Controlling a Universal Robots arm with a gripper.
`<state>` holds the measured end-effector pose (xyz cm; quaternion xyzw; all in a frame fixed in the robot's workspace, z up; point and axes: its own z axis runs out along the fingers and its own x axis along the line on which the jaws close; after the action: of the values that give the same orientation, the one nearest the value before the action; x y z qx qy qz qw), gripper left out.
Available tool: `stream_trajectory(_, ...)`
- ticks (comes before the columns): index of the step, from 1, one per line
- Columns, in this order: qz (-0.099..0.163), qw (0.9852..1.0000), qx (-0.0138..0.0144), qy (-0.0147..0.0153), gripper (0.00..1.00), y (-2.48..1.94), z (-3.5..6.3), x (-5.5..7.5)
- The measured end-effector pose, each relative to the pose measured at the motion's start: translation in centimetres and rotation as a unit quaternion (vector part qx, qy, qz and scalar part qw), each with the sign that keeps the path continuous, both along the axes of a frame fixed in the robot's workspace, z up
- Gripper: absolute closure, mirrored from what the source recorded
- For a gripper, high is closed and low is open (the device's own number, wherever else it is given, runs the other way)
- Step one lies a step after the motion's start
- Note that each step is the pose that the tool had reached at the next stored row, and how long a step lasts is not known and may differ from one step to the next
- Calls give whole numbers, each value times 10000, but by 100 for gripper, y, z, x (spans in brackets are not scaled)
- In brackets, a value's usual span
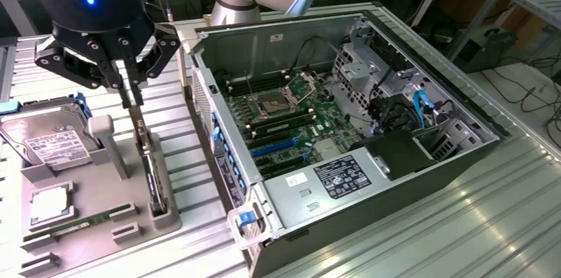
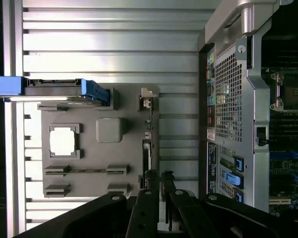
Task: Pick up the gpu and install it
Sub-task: 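Pick up the gpu and move the gpu toward the slot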
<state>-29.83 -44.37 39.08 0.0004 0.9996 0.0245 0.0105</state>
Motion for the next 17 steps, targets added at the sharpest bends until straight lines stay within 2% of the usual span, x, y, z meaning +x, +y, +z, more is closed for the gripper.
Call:
stream_trajectory(2,0,10000,0,0,70,0,0,0)
stream_trajectory(4,0,10000,0,0,70,0,0,0)
stream_trajectory(5,0,10000,0,0,58,0,0,0)
stream_trajectory(6,0,10000,0,0,58,0,0,0)
stream_trajectory(10,22,10000,-1,5,34,2,-11,0)
stream_trajectory(14,85,10000,-4,7,34,2,-82,0)
stream_trajectory(17,97,10000,-23,11,34,1,-135,0)
